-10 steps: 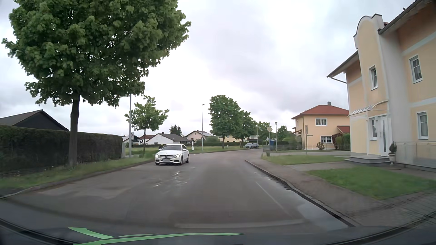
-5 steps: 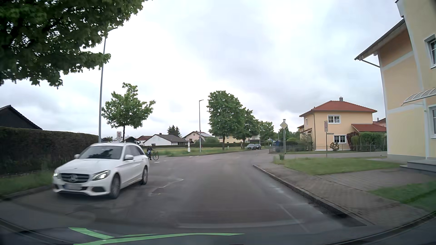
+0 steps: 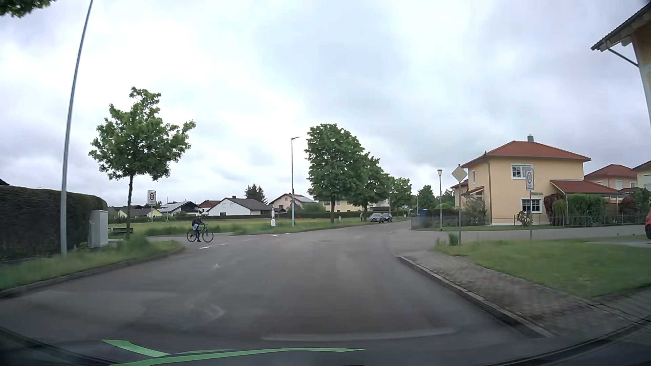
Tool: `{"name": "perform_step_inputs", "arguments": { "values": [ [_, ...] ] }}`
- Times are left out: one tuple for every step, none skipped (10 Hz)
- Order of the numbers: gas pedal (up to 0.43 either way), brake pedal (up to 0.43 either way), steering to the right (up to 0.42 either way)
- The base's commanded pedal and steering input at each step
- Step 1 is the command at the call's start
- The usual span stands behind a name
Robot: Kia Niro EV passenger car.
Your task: Follow the waypoints while adhering to traffic rules and regulations
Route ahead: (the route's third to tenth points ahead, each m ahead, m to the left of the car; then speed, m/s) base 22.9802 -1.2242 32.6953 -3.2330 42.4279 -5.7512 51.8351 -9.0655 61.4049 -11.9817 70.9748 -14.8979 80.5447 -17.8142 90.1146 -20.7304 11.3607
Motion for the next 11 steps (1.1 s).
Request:
{"name": "perform_step_inputs", "arguments": {
  "values": [
    [0.059, 0.000, 0.007],
    [0.059, 0.000, 0.009],
    [0.059, 0.000, 0.011],
    [0.059, 0.000, 0.014],
    [0.059, 0.000, 0.018],
    [0.059, 0.000, 0.021],
    [0.059, 0.000, 0.023],
    [0.059, 0.000, 0.025],
    [0.059, 0.000, 0.028],
    [0.059, 0.000, 0.031],
    [0.067, 0.000, 0.035]
  ]
}}
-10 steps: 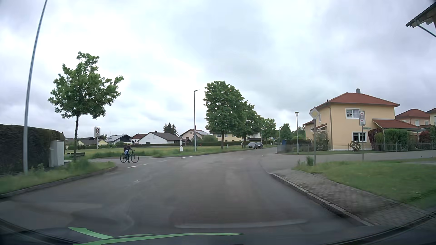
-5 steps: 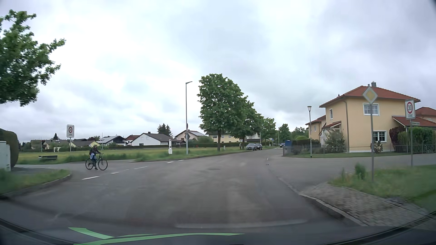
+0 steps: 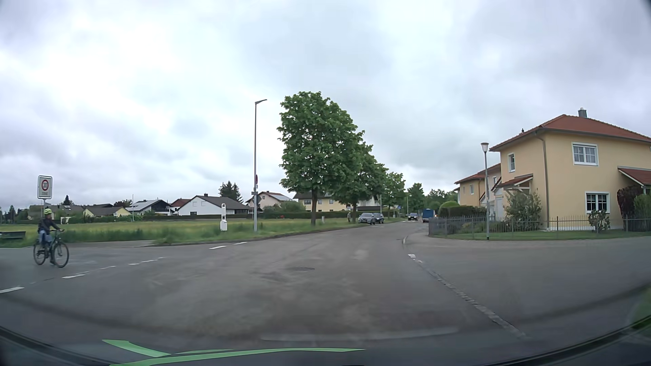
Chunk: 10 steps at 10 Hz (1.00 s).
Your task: Follow the waypoints while adhering to traffic rules and regulations
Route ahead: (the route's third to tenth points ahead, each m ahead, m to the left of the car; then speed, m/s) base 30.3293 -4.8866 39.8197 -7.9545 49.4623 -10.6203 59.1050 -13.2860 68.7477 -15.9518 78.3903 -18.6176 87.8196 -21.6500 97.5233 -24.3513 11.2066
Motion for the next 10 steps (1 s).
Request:
{"name": "perform_step_inputs", "arguments": {
  "values": [
    [0.067, 0.000, 0.035],
    [0.067, 0.000, 0.035],
    [0.067, 0.000, 0.034],
    [0.067, 0.000, 0.034],
    [0.067, 0.000, 0.035],
    [0.067, 0.000, 0.039],
    [0.067, 0.000, 0.039],
    [0.067, 0.000, 0.042],
    [0.067, 0.000, 0.047],
    [0.087, 0.000, 0.048]
  ]
}}
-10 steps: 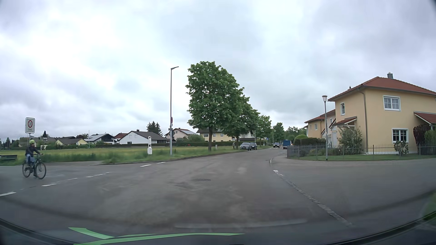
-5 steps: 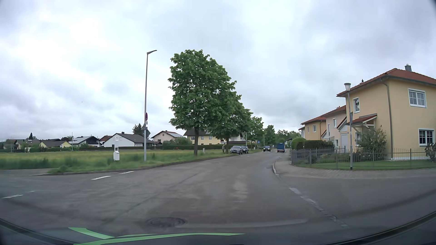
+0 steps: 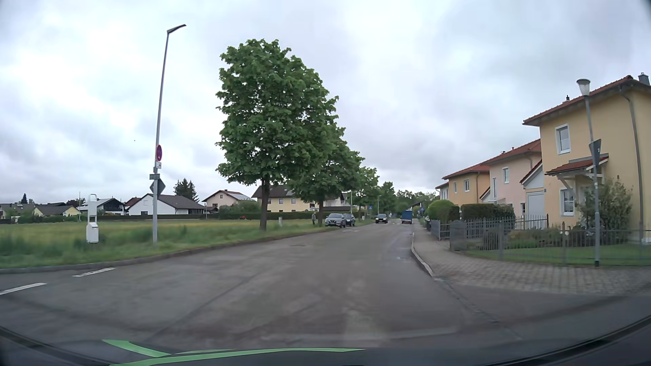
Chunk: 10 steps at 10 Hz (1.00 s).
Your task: Follow the waypoints while adhering to traffic rules and regulations
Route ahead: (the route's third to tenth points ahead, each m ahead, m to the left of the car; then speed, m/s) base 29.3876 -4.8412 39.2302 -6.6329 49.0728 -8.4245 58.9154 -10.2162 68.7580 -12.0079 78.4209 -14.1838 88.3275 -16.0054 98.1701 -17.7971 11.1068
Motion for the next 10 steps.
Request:
{"name": "perform_step_inputs", "arguments": {
  "values": [
    [0.087, 0.000, 0.048],
    [0.087, 0.000, 0.048],
    [0.087, 0.000, 0.049],
    [0.087, 0.000, 0.049],
    [0.098, 0.000, 0.048],
    [0.098, 0.000, 0.047],
    [0.098, 0.000, 0.046],
    [0.110, 0.000, 0.045],
    [0.110, 0.000, 0.044],
    [0.118, 0.000, 0.044]
  ]
}}
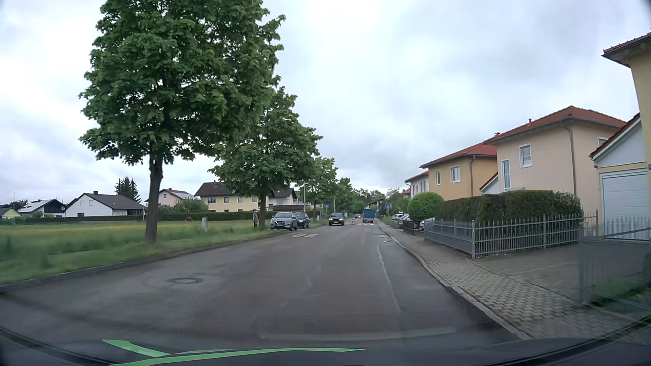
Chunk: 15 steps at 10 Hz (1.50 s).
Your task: Follow the waypoints while adhering to traffic rules and regulations
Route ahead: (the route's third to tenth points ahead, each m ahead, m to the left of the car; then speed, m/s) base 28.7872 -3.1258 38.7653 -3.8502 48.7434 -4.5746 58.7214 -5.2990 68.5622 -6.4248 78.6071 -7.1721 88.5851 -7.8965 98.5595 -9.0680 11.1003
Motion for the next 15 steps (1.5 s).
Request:
{"name": "perform_step_inputs", "arguments": {
  "values": [
    [0.118, 0.000, 0.043],
    [0.130, 0.000, 0.043],
    [0.130, 0.000, 0.039],
    [0.138, 0.000, 0.037],
    [0.138, 0.000, 0.035],
    [0.138, 0.000, 0.029],
    [0.138, 0.000, 0.027],
    [0.138, 0.000, 0.027],
    [0.138, 0.000, 0.024],
    [0.138, 0.000, 0.019],
    [0.138, 0.000, 0.014],
    [0.138, 0.000, 0.012],
    [0.138, 0.000, 0.012],
    [0.138, 0.000, 0.011],
    [0.138, 0.000, 0.011]
  ]
}}
